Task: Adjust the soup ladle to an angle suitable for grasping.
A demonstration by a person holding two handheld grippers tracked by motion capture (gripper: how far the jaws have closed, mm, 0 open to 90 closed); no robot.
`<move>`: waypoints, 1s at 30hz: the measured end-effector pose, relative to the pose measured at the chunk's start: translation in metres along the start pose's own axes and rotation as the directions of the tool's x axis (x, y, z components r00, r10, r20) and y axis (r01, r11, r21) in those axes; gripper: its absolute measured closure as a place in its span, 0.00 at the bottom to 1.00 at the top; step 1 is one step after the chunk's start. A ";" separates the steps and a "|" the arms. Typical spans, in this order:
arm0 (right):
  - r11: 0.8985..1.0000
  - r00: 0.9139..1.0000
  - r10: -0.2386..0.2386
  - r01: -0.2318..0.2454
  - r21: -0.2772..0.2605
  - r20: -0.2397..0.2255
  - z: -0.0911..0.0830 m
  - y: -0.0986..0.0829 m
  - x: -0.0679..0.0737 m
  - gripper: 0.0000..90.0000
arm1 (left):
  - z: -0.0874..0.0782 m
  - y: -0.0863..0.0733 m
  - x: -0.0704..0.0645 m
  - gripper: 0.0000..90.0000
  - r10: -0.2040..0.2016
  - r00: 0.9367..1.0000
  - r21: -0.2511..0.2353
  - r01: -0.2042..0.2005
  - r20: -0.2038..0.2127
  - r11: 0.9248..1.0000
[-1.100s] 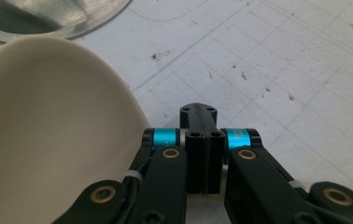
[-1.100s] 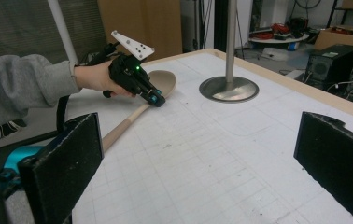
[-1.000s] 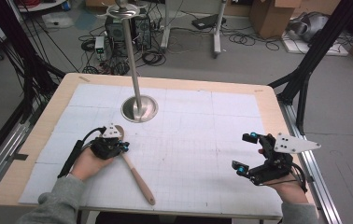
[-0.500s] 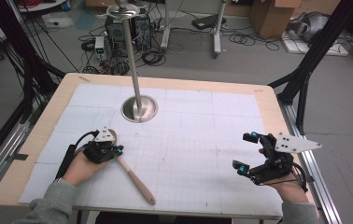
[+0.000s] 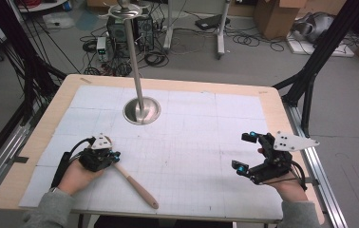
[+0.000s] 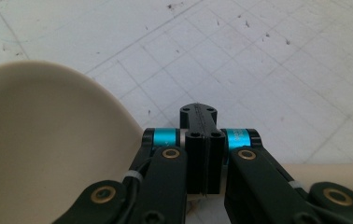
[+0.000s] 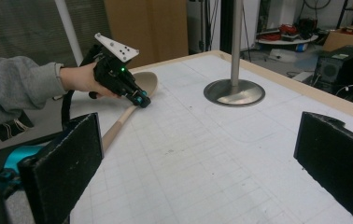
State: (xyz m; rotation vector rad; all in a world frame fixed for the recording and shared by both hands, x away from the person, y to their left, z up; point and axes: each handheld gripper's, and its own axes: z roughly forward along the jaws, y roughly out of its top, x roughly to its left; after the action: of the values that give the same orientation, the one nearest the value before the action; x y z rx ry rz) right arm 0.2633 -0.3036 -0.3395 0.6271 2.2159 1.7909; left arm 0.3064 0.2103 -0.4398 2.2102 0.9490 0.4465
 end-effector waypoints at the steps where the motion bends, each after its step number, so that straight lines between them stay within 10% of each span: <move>1: 1.000 1.000 0.001 -0.001 0.002 -0.003 0.001 0.000 0.000 0.00 | -0.001 -0.001 0.000 1.00 -0.004 1.000 0.000 0.004 0.001 1.000; 9: 1.000 1.000 -0.004 0.004 0.006 -0.018 0.008 0.003 0.000 0.00 | -0.009 -0.009 -0.002 1.00 -0.001 1.000 -0.009 0.001 -0.008 1.000; 13: 1.000 1.000 -0.007 0.007 0.002 -0.024 0.010 0.004 -0.001 0.00 | -0.019 -0.007 -0.003 1.00 -0.004 1.000 -0.092 0.003 -0.007 0.996; 22: 1.000 0.999 -0.004 0.005 0.005 -0.034 0.016 0.005 -0.004 0.00 | -0.039 -0.013 -0.027 1.00 0.020 0.997 -0.150 -0.010 0.070 0.989; 30: 1.000 0.999 -0.006 0.006 0.003 -0.045 0.021 0.007 -0.004 0.00 | -0.046 -0.016 -0.063 1.00 0.113 0.974 -0.163 -0.082 0.194 0.983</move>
State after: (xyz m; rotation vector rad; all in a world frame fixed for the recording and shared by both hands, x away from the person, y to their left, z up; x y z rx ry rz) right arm 0.2769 -0.2859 -0.3378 0.5866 2.2476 1.8160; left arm 0.2311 0.1932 -0.4206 2.1205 0.6769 0.3205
